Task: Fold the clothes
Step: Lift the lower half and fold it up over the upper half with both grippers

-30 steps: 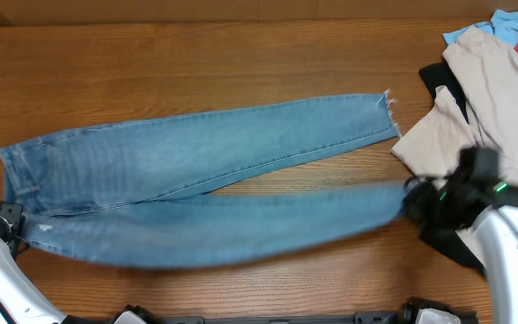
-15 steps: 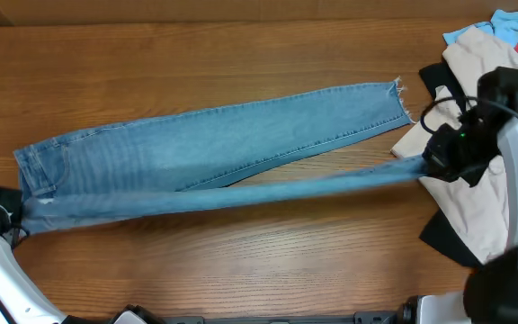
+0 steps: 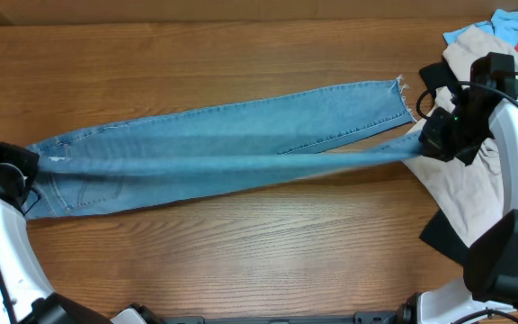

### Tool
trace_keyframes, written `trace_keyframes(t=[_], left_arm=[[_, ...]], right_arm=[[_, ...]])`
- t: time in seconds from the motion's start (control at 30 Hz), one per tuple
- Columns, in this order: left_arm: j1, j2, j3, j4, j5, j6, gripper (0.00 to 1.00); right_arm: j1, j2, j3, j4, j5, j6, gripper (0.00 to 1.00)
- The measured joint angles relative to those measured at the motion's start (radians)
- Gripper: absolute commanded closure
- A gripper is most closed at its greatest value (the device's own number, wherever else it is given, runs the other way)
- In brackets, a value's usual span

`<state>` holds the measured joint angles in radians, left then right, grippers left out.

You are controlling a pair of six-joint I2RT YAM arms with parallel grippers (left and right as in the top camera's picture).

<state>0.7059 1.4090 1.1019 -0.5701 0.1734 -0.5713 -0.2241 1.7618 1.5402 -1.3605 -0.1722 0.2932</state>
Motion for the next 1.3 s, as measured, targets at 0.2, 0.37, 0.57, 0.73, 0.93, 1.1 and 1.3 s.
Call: trace_keyframes(t=[0.2,0.37,0.57,0.73,0.93,1.1,1.3], left_arm=[[-0.018,0.055,0.0,0.1,0.0,-0.006,0.96],[-0.018,0.081,0.0,0.176,-0.006,-0.006,0.94],[-0.027,0.118,0.0,0.227,-0.013,-0.006,0.94],[-0.055,0.187,0.0,0.303,-0.02,-0.006,0.94],[-0.085,0.267,0.0,0.427,-0.019,-0.006,0.93],[-0.111,0.326,0.0,0.504,-0.021,-0.006,0.94],[-0.117,0.362,0.0,0.541,-0.024,-0.006,0.92]], right_arm=[[0.057,0.037,0.001,0.141,0.002,-0.003,0.96],[0.103,0.048,0.003,0.2,0.02,-0.002,0.96],[0.121,0.084,0.006,0.226,0.024,0.014,0.96],[0.121,0.106,0.006,0.246,0.027,0.021,0.96],[0.121,0.106,0.006,0.263,0.023,0.021,0.96],[0.121,0.106,0.006,0.28,0.026,0.028,0.96],[0.125,0.106,0.006,0.316,0.027,0.043,0.96]])
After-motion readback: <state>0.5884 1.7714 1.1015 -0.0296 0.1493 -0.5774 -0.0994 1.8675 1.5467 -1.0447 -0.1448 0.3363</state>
